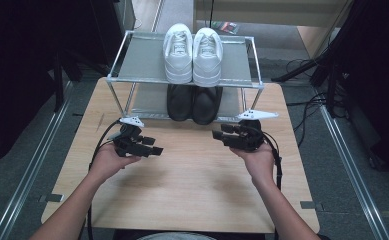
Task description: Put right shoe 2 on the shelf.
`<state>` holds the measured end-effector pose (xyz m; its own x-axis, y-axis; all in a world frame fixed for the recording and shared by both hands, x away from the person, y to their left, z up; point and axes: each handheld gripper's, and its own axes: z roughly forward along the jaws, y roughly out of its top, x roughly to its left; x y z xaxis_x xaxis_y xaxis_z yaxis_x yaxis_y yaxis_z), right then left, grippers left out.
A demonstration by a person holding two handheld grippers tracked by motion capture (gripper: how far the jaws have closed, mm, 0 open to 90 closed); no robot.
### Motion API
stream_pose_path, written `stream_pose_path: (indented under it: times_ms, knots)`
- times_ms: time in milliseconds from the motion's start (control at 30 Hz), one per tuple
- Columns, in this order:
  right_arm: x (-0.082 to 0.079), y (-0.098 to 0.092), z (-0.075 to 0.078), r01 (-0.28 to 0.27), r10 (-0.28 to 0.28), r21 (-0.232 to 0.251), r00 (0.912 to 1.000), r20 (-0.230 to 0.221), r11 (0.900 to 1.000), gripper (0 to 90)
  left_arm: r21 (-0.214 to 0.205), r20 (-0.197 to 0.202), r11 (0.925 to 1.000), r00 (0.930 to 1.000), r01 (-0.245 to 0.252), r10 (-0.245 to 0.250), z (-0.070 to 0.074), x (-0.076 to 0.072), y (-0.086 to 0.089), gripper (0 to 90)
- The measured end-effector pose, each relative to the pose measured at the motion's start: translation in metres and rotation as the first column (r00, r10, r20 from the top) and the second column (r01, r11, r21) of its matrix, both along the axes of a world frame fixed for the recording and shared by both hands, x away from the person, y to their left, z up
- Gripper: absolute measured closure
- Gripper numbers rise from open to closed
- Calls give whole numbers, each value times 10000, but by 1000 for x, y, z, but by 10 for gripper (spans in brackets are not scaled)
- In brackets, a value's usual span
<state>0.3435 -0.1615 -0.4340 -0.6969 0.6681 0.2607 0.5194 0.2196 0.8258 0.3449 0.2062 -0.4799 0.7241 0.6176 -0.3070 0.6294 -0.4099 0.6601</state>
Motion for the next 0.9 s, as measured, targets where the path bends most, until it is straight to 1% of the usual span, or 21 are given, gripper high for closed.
stream_pose_path:
  times_ms: [100, 133, 167, 200, 233, 267, 300, 367, 400, 467, 500, 533, 567, 600, 633, 667, 767, 833, 900]
  knots:
    - [-8, -5, -14, -144, 149, 221, 9996, -230, 9997, 518, 36, -31, 10000, 10000, 28, -27, 0, 0, 0, 381]
    - [-8, -5, -14, -144, 149, 221, 9996, -230, 9997, 518, 64, -16, 10000, 10000, 11, -11, -1, 0, -1, 381]
    - [-10, -7, -17, -152, 161, 273, 9992, -353, 9995, 518, 78, -22, 10000, 10000, 29, -29, -1, 0, -1, 381]
    - [-12, -9, -19, -104, 114, 244, 9992, -386, 9996, 519, 76, -32, 10000, 10000, 33, -32, -1, 0, -1, 381]
    - [-15, -13, -23, -129, 137, 222, 9993, -361, 9997, 523, 76, -6, 10000, 10000, 44, -44, -1, 0, -1, 379]
    - [-15, -13, -23, -129, 137, 222, 9993, -361, 9997, 523, 56, -4, 10000, 10000, 50, -50, -1, 0, -1, 379]
    - [-16, -18, -26, -125, 128, 116, 9996, -268, 9999, 523, 68, -7, 10000, 10000, 53, -53, -1, 0, -1, 378]
    - [-16, -20, -28, -121, 123, 133, 9997, -210, 9998, 523, 37, -44, 10000, 10000, 11, -11, -1, 0, -2, 378]
    - [-17, -24, -32, -86, 91, 337, 9998, -166, 9994, 522, 40, -28, 10000, 10000, 12, -12, -1, 0, -2, 378]
    - [-17, -26, -34, -87, 92, 389, 9999, -133, 9992, 521, 50, -1, 10000, 10000, 52, -52, -1, 0, -2, 378]
    - [-15, -30, -39, -176, 185, 440, 9996, -196, 9989, 519, 62, 0, 10000, 10000, 78, -78, -1, 0, -2, 377]
    - [-15, -30, -39, -176, 185, 440, 9996, -196, 9989, 519, 74, -5, 9999, 9999, 124, -124, -1, 1, -3, 377]
    - [-13, -32, -44, -136, 143, 408, 9998, -163, 9991, 519, 99, 5, 9999, 9999, 113, -113, -1, 1, -3, 376]
    - [-13, -32, -44, -136, 143, 408, 9998, -163, 9991, 519, 82, 15, 9999, 9999, 136, -136, -2, 1, -3, 376]
    - [-10, -34, -48, -102, 108, 259, 9997, -212, 9996, 517, 84, -5, 9998, 9999, 165, -165, -2, 2, -4, 374]
    - [-10, -34, -48, -102, 108, 259, 9997, -212, 9996, 517, 110, 12, 9998, 9999, 164, -165, -2, 2, -4, 374]
    - [-5, -36, -55, -22, 24, 48, 9992, -410, 10000, 517, 136, -16, 9998, 9999, 138, -137, -2, 3, -5, 370]
    - [-5, -36, -55, -10, 10, 4, 9992, -390, 10000, 517, 73, -65, 9999, 9999, 123, -122, -3, 3, -4, 369]
    - [-4, -35, -55, -49, 45, -175, 9996, -271, 9998, 520, 92, -126, 9999, 9999, 106, -105, -4, 4, -5, 368]
